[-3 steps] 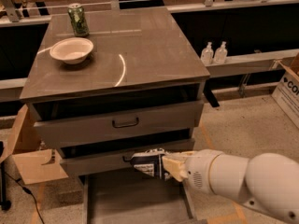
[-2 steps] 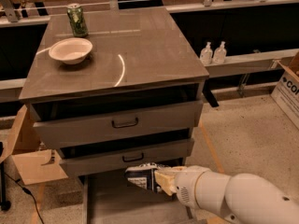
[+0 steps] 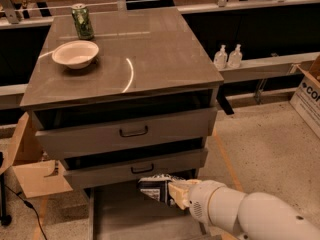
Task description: Place blue chip bag into bottom drawer
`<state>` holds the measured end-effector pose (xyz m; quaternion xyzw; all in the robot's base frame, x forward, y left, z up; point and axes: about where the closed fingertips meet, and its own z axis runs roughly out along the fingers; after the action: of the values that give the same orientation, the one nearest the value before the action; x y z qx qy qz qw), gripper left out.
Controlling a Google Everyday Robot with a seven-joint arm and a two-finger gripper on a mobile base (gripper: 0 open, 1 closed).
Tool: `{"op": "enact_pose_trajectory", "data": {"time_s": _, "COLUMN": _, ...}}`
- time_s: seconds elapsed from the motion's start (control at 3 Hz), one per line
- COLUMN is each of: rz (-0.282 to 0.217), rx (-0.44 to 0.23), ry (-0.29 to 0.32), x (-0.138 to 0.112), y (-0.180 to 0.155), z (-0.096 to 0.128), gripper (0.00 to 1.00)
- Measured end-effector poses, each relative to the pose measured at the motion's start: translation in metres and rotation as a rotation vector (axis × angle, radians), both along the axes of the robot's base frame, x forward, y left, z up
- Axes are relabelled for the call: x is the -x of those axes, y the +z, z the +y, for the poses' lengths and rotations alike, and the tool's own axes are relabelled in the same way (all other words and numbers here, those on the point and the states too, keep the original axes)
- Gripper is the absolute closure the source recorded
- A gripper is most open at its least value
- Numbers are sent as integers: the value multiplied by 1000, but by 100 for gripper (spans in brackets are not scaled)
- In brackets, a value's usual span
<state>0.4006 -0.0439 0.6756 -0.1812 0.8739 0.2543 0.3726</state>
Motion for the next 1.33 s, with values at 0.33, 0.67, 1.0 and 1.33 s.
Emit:
{"op": "enact_pose_trajectory", "data": {"time_s": 0.33, "rz": 12, "rx": -19, "ry": -86, "x": -18, "y": -52, "z": -15, "gripper": 100}}
{"op": "enact_pose_trajectory", "data": {"time_s": 0.67, "rz": 32, "rx": -47, "ry": -140, "x": -42, "y": -105, "z": -22, "gripper": 100}}
{"op": "enact_pose_trajectory", "data": {"time_s": 1.0, "rz": 89, "rx": -58, "ry": -116, "x": -56, "y": -164, "z": -15, "gripper": 100}}
{"op": "enact_pose_trajectory", "data": {"time_s": 1.33, "rz": 128, "rx": -75, "ry": -91, "x": -56, "y": -206, "z": -5, "gripper": 100}}
